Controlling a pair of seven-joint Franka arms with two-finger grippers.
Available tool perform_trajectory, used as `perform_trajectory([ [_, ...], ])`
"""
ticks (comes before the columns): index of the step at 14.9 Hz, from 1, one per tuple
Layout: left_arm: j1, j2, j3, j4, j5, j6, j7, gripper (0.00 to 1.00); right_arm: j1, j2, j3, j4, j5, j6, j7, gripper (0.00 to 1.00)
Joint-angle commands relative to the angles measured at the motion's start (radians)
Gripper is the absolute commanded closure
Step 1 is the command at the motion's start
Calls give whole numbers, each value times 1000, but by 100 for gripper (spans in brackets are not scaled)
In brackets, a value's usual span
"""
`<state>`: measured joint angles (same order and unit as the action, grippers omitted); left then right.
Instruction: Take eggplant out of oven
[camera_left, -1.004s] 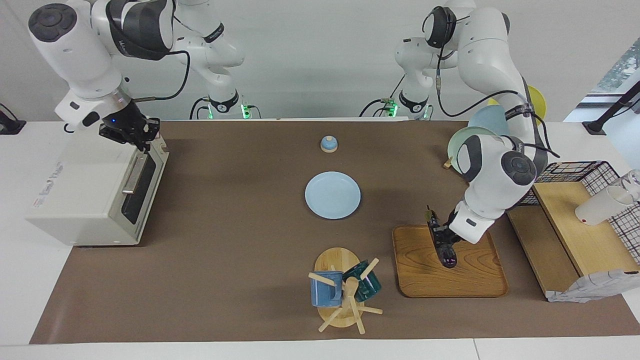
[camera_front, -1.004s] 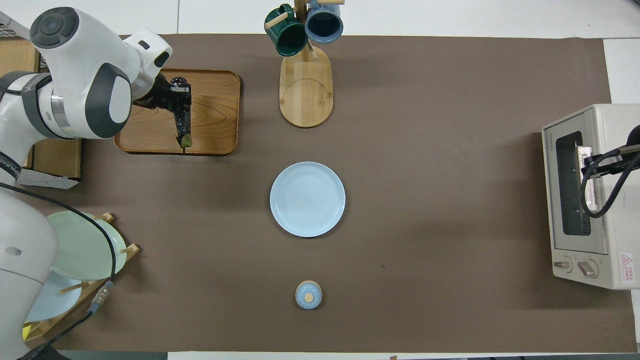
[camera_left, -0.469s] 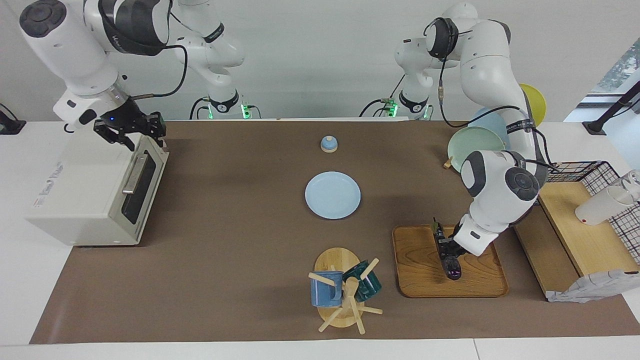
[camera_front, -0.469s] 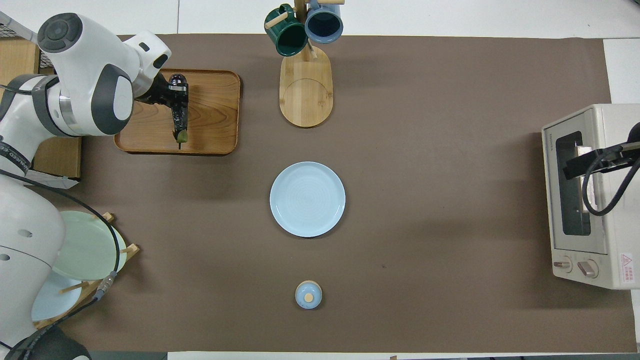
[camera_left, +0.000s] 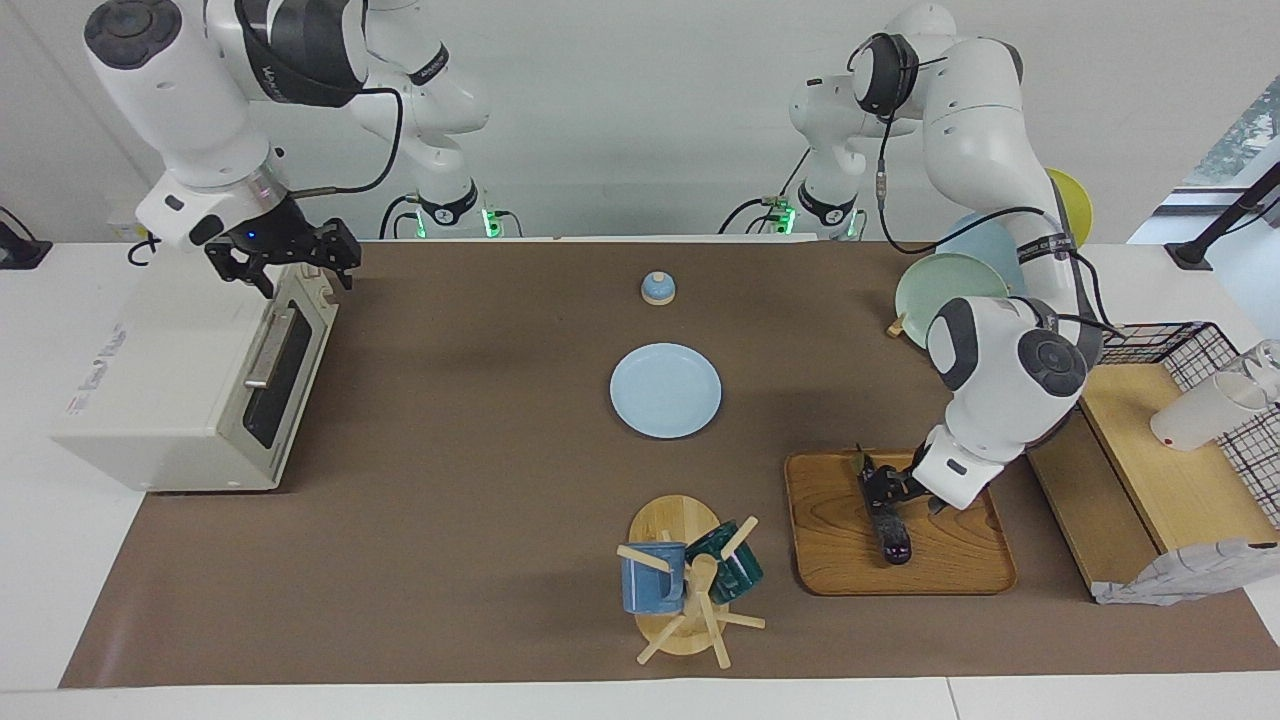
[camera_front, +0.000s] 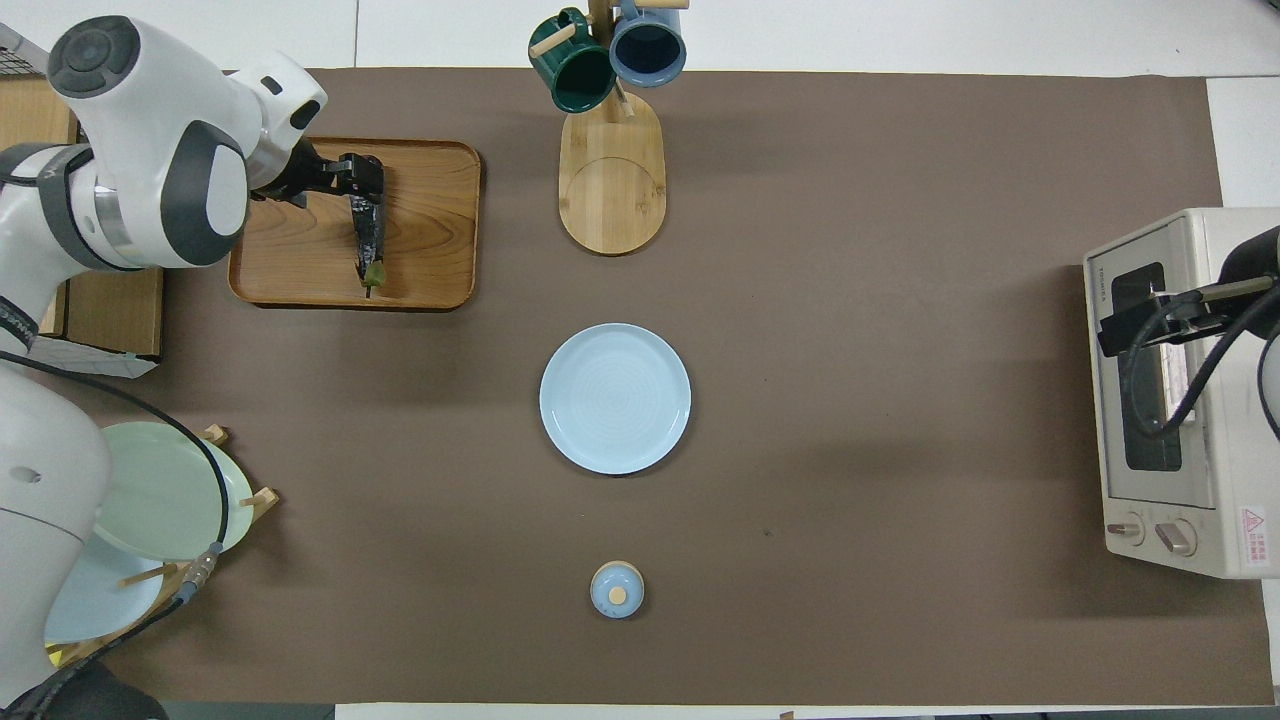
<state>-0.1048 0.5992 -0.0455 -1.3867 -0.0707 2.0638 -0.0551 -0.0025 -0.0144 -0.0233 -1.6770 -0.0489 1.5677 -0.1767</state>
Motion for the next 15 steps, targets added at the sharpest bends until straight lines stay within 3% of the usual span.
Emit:
perform_trajectory([
  [1,17,-131,-1,-18,-8,-115,-9,0,-4,-12,3,-1,-17,-14,17,0],
  [11,43,-481,21,-29,45,-585,-11,0,7,-26,-9,-23,-17,-17,22,0],
  [15,42,-577,19,-182,48,-582,-8,0,7,-22,-12,-24,-14,-9,25,0],
])
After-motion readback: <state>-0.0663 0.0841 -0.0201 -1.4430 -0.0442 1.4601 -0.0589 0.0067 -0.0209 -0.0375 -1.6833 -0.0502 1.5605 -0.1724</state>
